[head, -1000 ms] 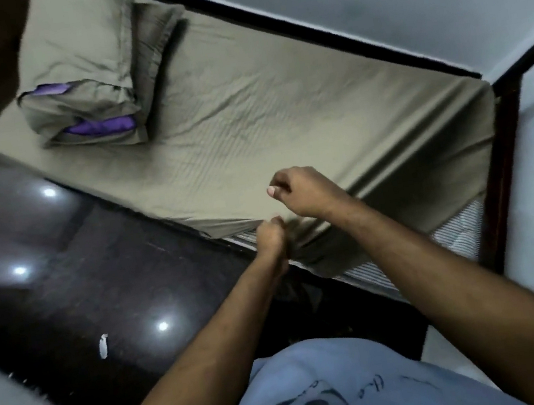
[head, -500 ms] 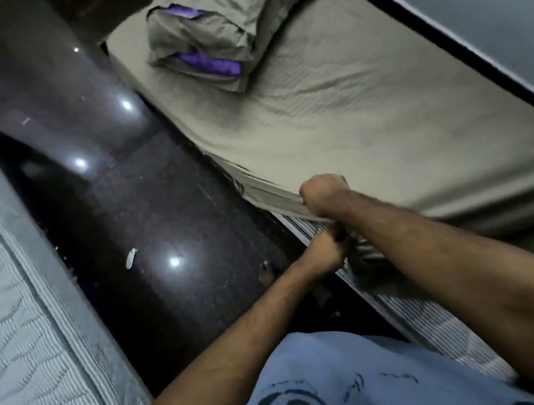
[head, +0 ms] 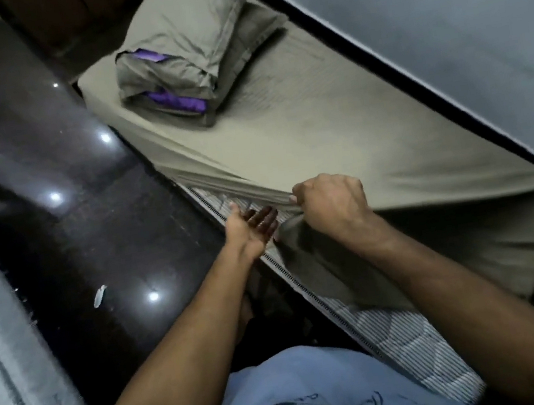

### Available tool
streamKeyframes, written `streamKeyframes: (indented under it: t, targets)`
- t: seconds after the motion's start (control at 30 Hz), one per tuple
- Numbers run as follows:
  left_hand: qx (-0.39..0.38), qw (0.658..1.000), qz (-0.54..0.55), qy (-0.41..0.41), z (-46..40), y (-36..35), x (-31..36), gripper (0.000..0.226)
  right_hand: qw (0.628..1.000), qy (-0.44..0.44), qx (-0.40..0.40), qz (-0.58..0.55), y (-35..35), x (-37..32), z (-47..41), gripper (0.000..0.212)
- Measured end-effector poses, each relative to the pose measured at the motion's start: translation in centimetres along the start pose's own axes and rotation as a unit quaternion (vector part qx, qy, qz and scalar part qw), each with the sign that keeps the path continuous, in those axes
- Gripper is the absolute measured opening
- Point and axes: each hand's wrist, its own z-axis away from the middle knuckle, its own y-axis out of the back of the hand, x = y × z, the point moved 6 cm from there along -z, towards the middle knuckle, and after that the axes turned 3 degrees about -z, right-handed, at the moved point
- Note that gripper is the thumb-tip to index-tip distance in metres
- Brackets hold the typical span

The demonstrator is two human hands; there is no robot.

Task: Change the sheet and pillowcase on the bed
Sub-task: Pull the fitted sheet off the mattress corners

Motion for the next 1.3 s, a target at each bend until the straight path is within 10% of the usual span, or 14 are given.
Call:
streamKeyframes:
  t: [0.33, 0.6, 0.83, 1.17, 1.3]
  targets:
    - [0.113, 0.977, -0.149, -0.099, -1.8, -2.4, 5.2, 0.024, 0.999, -0.015, -0.007, -0.051, -1.3, 1.6, 2.4, 0.028]
    - [0.186, 0.847, -0.432, -0.249, 2.4, 3.8, 8.8, 0.035, 0.996, 0.024, -0.054, -0.071, -3.2, -1.2, -3.3, 0.038]
    - [0.087, 0.761, -0.569, -0.297, 5.2, 4.5, 9.9, 0.032, 0.974, 0.133, -0.083, -0.165, -4.2, -11.3, -11.5, 0.042]
    - [0.04, 0.425, -0.806, -0.411, 7.4, 3.8, 12.7, 0.038, 0.981, 0.069, -0.151, -0.103, -6.7, -19.5, -20.5, 0.047]
    - [0.039, 0.373, -0.813, -0.445, 7.7, 4.3, 13.1, 0.03, 0.985, 0.043, -0.162, -0.04, -6.9, -20.1, -21.7, 0.047]
